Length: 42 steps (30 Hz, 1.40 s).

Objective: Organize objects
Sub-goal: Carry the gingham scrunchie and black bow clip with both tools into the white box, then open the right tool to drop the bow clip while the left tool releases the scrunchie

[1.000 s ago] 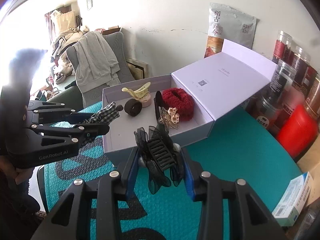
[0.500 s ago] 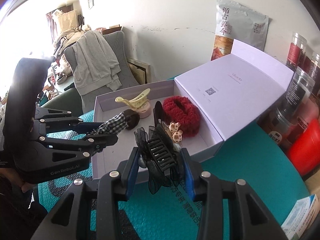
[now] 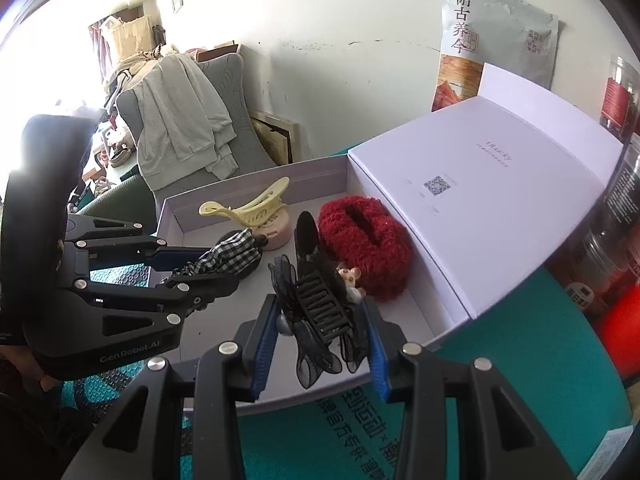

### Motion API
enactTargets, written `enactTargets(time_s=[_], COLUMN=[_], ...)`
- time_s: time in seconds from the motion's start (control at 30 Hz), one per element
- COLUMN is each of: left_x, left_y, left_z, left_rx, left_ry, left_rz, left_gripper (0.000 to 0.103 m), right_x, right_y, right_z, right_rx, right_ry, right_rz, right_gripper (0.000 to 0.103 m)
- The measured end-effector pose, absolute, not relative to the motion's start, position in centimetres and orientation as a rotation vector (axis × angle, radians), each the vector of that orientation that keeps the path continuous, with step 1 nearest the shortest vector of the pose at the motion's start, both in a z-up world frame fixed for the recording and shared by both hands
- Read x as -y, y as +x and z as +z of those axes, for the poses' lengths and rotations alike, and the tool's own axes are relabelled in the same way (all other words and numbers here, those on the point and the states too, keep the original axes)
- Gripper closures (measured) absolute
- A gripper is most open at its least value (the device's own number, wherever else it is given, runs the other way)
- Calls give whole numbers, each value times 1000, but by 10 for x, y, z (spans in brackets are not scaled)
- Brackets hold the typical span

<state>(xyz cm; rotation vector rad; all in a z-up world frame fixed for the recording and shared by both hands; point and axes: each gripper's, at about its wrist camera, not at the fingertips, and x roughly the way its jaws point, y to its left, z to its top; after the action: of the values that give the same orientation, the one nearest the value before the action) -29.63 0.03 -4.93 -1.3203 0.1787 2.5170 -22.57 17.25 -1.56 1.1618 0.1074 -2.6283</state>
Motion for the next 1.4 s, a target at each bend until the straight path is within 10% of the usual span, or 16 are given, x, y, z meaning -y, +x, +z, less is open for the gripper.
enactTargets(time_s=[1.4], left_x=[-16], left_y=[-402], left_z=[-71], left_rx=[-282], left_ry=[-1329], left_rz=[2483], left_gripper=[80], right_x=[-181], right_y=[-319], right_z=[-46], right_rx=[-124], right_ry=[1184], right_rz=[-2635], right_gripper=[63])
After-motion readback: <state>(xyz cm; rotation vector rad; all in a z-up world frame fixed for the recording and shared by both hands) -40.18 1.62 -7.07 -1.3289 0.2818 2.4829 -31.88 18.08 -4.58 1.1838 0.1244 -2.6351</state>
